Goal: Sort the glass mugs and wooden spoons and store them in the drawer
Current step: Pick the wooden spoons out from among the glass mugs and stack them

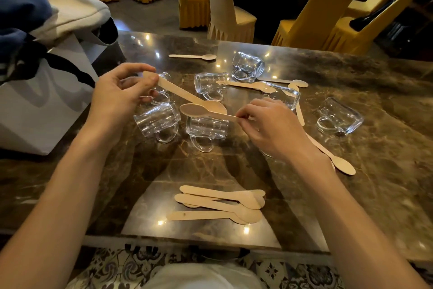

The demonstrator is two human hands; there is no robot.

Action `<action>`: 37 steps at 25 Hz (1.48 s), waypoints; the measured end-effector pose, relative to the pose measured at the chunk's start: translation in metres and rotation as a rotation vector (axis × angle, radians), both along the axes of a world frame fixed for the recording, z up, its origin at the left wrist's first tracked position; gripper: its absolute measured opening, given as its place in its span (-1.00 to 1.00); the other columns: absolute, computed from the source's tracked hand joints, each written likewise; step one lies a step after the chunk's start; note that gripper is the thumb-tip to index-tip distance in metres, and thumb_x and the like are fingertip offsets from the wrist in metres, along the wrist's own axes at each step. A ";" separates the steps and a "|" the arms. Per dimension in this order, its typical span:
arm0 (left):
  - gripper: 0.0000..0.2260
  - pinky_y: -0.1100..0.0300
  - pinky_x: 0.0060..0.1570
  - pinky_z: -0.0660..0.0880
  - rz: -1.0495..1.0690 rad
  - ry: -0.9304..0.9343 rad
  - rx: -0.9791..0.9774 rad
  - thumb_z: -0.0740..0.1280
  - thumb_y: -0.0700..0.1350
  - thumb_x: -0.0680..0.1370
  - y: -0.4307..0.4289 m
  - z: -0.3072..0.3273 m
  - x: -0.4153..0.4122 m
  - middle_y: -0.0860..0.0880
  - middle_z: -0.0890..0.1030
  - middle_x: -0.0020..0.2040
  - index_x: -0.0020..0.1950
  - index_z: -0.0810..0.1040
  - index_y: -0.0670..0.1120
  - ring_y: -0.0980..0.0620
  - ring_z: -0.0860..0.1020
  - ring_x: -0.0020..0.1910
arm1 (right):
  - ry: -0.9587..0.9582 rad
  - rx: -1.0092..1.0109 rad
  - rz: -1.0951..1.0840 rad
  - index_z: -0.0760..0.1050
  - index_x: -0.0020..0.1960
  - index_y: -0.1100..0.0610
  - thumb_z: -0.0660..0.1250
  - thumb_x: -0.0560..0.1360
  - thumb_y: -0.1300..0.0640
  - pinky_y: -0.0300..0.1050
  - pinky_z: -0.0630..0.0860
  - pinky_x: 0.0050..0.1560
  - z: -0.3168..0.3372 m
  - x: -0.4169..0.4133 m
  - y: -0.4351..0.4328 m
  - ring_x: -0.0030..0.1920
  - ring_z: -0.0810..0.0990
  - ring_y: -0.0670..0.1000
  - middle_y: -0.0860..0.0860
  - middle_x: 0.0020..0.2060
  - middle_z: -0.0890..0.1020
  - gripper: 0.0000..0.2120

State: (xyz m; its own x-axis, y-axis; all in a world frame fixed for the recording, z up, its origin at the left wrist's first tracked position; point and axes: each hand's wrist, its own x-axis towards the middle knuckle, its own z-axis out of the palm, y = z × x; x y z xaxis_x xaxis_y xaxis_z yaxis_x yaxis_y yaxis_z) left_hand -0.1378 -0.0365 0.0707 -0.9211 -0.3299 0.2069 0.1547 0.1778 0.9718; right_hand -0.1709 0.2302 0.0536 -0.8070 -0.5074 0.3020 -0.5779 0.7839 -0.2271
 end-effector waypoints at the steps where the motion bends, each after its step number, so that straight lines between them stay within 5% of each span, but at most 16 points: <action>1: -0.90 0.36 -0.23 0.54 0.002 -0.013 0.006 0.41 -0.07 0.47 0.002 -0.001 0.005 0.11 0.69 -0.18 -0.05 0.62 0.11 0.14 0.65 -0.21 | -0.013 -0.008 -0.002 0.60 0.08 0.04 0.26 0.54 0.07 -0.11 0.37 0.10 0.001 0.006 0.001 0.01 0.53 -0.01 -0.06 -0.03 0.64 -0.82; 13: -0.94 0.37 -0.23 0.55 -0.011 -0.241 0.171 0.38 -0.16 0.48 0.024 -0.039 0.074 0.04 0.66 -0.21 -0.09 0.61 -0.02 0.16 0.60 -0.27 | -0.124 -0.042 0.004 0.62 0.03 0.03 0.34 0.50 0.08 -0.14 0.42 0.07 -0.023 0.082 0.012 -0.07 0.56 -0.06 -0.09 -0.10 0.66 -0.85; 20: -0.95 0.48 -0.27 0.43 -0.147 -0.412 -0.013 0.40 -0.13 0.47 0.049 -0.067 0.090 0.11 0.69 -0.25 -0.09 0.61 -0.02 0.29 0.59 -0.29 | -0.152 0.016 -0.012 0.63 0.01 0.03 0.37 0.48 0.09 -0.19 0.39 -0.06 -0.042 0.109 0.019 -0.12 0.57 -0.01 -0.07 -0.14 0.67 -0.87; 29: -0.96 0.35 -0.22 0.44 -0.326 -0.431 -0.500 0.41 0.07 0.43 0.041 -0.070 0.085 0.17 0.65 -0.23 -0.16 0.64 0.18 0.25 0.56 -0.22 | -0.134 0.074 -0.036 0.65 -0.01 -0.01 0.35 0.49 0.05 -0.13 0.46 -0.07 -0.050 0.119 0.019 -0.12 0.58 -0.02 -0.11 -0.13 0.67 -0.88; 37: -0.95 0.33 -0.26 0.35 -0.436 -0.495 -0.691 0.44 0.05 0.42 0.034 -0.072 0.077 0.18 0.62 -0.26 -0.23 0.63 0.22 0.26 0.54 -0.21 | -0.108 0.026 -0.015 0.66 -0.06 -0.04 0.43 0.43 0.02 -0.15 0.47 -0.12 -0.054 0.124 0.022 -0.15 0.58 -0.03 -0.11 -0.16 0.68 -0.90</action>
